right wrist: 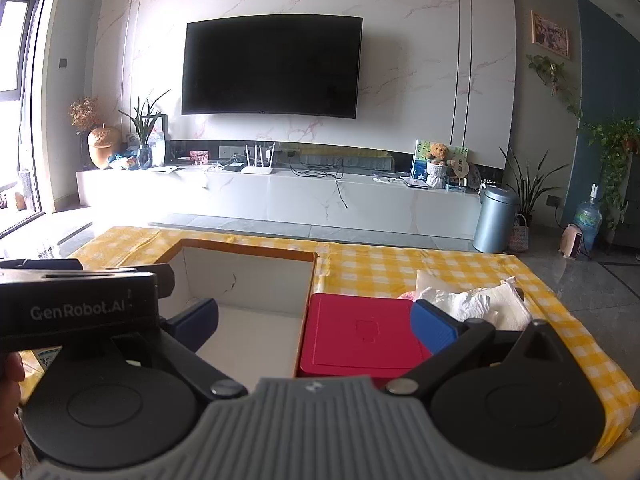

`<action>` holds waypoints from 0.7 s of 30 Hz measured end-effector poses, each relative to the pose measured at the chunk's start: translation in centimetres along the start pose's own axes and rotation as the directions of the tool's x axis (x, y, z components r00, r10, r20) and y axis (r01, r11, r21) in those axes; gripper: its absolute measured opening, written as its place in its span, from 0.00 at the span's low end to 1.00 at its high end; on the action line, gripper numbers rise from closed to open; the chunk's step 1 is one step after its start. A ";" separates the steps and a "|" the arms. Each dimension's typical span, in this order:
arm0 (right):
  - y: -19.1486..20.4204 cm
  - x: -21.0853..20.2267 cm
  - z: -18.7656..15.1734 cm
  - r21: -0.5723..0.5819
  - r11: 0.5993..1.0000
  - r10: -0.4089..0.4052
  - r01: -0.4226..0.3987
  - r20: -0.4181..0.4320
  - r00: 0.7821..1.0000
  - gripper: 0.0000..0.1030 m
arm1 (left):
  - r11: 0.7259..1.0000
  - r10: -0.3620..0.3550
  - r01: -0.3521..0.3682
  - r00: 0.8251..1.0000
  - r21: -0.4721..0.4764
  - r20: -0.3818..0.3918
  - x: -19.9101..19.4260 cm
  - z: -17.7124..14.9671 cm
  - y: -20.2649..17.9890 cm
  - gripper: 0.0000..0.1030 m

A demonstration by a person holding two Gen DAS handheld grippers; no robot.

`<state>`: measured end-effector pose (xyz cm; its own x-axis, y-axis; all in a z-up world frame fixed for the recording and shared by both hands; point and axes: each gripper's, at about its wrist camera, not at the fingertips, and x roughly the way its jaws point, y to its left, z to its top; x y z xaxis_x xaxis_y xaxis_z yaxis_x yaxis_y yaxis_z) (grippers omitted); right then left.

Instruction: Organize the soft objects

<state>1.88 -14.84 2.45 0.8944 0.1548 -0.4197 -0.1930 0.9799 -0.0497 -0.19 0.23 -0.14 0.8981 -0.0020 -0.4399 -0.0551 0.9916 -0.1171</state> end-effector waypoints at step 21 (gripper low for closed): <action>0.1 0.0 -0.2 -0.015 1.000 -0.017 0.017 -0.004 1.000 0.97 | 1.000 -0.010 0.010 0.999 -0.014 -0.039 0.6 -0.2 0.4 1.00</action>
<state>1.79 -14.81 2.30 0.8958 0.1371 -0.4228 -0.1835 0.9805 -0.0708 0.19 0.56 -0.62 0.8809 -0.0172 -0.4731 -0.0527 0.9896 -0.1341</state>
